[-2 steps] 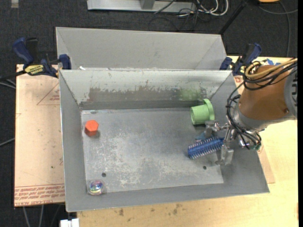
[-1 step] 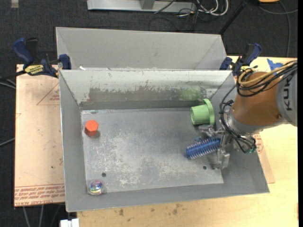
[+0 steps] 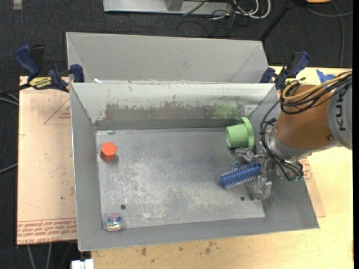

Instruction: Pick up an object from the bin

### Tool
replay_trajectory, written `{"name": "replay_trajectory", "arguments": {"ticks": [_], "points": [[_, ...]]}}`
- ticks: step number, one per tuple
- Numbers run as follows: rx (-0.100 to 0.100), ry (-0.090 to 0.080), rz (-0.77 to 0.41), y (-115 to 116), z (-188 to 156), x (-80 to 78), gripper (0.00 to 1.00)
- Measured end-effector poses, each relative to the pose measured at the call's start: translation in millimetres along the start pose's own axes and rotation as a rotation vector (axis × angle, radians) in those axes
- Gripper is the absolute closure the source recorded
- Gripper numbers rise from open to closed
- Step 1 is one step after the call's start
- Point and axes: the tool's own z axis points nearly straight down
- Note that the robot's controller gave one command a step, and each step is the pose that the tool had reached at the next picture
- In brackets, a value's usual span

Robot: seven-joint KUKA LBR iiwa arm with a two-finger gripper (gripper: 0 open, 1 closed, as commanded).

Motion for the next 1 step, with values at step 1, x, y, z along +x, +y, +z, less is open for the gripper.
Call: {"name": "replay_trajectory", "arguments": {"ticks": [1], "points": [[-0.004, -0.006, -0.001, 2.8, -3.1, -3.3, 1.0]]}}
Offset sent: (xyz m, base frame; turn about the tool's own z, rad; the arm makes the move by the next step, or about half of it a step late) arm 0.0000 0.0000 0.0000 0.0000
